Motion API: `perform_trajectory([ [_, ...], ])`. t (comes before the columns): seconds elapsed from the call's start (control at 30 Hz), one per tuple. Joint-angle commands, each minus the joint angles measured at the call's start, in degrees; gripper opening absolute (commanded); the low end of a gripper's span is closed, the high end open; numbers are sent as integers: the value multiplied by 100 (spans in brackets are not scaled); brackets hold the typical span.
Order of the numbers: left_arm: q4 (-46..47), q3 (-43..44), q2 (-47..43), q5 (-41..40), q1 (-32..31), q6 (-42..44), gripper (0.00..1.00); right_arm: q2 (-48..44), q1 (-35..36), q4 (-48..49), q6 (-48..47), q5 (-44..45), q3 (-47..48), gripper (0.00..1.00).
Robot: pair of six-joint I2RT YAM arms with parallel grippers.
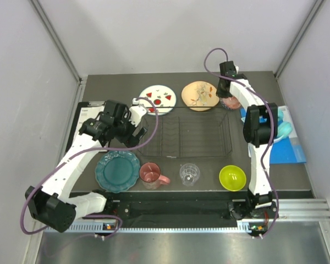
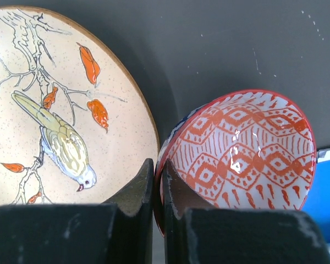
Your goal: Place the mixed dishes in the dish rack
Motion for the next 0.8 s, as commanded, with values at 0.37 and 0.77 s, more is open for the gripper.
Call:
perform_trajectory([
  [0.37,563,104,-133,187,787,-353,95,-2513,-123,502,74,-933,-458,0],
  [0.77,185,456,448,1375,2467,-335,94,-4607,298,5543,3979,-5151,-3946,0],
])
